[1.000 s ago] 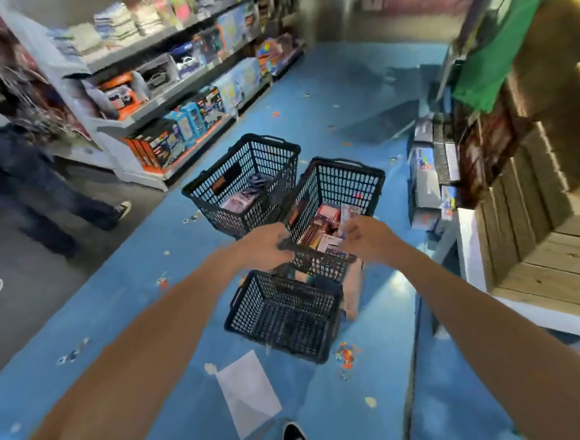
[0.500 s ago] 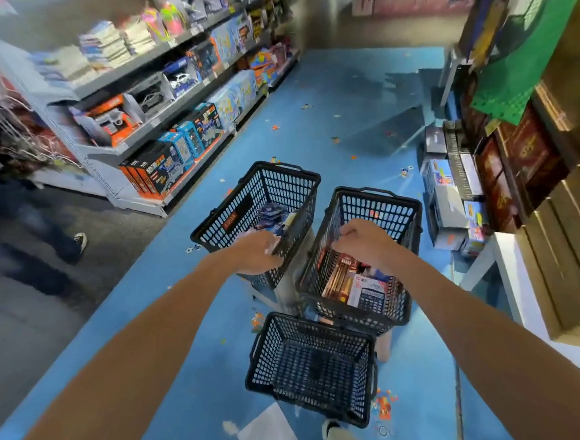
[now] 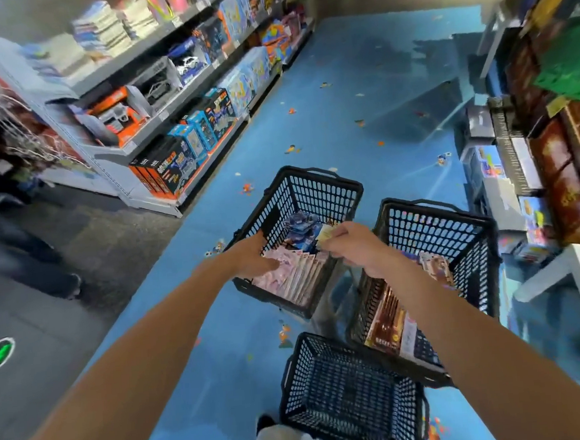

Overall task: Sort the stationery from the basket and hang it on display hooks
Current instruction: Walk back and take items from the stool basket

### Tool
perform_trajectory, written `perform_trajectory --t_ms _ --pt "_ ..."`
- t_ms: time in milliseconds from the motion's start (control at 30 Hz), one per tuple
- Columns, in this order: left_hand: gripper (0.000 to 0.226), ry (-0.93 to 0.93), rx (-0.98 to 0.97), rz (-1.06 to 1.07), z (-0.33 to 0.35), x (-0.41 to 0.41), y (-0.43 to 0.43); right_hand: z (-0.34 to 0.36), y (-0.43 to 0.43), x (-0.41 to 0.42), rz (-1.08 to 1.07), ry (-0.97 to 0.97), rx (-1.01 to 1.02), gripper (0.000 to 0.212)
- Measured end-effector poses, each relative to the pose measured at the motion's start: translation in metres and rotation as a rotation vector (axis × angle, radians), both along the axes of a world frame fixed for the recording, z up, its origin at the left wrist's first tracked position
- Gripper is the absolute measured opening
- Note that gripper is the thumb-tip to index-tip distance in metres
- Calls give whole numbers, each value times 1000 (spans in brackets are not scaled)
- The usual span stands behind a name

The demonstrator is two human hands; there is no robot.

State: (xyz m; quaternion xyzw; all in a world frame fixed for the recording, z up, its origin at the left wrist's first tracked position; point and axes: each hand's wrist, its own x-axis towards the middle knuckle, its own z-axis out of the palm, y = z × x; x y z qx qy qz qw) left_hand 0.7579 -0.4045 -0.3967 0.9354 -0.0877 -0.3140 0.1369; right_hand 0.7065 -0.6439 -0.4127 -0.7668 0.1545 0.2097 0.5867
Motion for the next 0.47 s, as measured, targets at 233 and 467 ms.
perform_trajectory --t_ms 233,467 --pt "104 162 -46 -17 -111 115 37 -100 68 87 -122 195 34 42" --pt "56 323 -22 -61 -229 170 46 -222 137 141 -258 397 35 22"
